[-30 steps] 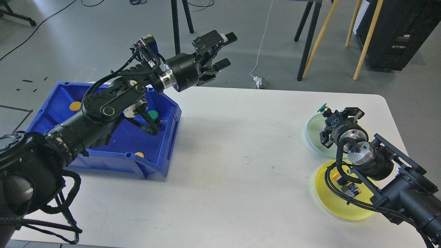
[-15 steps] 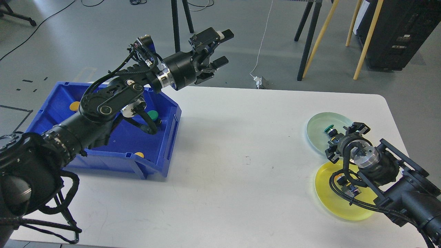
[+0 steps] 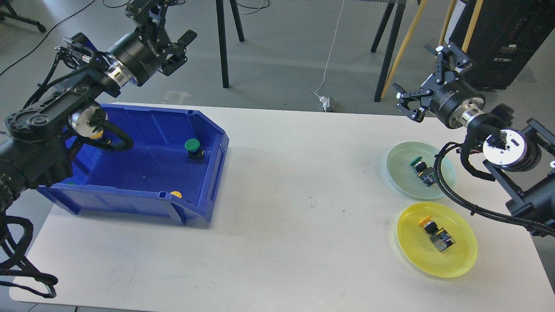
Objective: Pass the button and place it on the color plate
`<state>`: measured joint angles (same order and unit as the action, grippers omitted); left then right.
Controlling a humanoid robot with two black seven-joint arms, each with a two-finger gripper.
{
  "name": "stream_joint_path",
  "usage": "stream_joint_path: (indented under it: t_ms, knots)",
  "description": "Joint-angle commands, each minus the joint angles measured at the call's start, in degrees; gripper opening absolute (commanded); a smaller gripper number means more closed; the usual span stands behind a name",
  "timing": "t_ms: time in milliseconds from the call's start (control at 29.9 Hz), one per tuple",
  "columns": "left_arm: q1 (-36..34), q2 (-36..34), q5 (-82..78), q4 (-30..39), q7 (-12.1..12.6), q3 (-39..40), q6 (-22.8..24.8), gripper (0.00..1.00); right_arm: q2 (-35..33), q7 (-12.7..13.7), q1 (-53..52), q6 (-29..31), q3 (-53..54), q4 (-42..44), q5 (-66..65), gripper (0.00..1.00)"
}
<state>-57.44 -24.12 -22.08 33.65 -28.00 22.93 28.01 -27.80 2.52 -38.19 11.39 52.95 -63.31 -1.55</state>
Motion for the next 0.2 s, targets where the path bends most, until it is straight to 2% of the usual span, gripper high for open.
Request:
stream_joint_path:
  t_ms: [0, 167]
  knots:
    - [1.0, -0.3, 0.1, 0.2, 0.0, 0.4, 0.0, 1.00, -0.6, 0.0, -2.8, 16.6, -1.3, 3.4, -0.4, 1.00]
    - [0.4, 0.7, 0.3, 0.3, 0.0, 0.7, 0.0, 1.00, 0.4, -0.1, -6.5, 16.6, -1.5, 9.7, 0.1, 1.00]
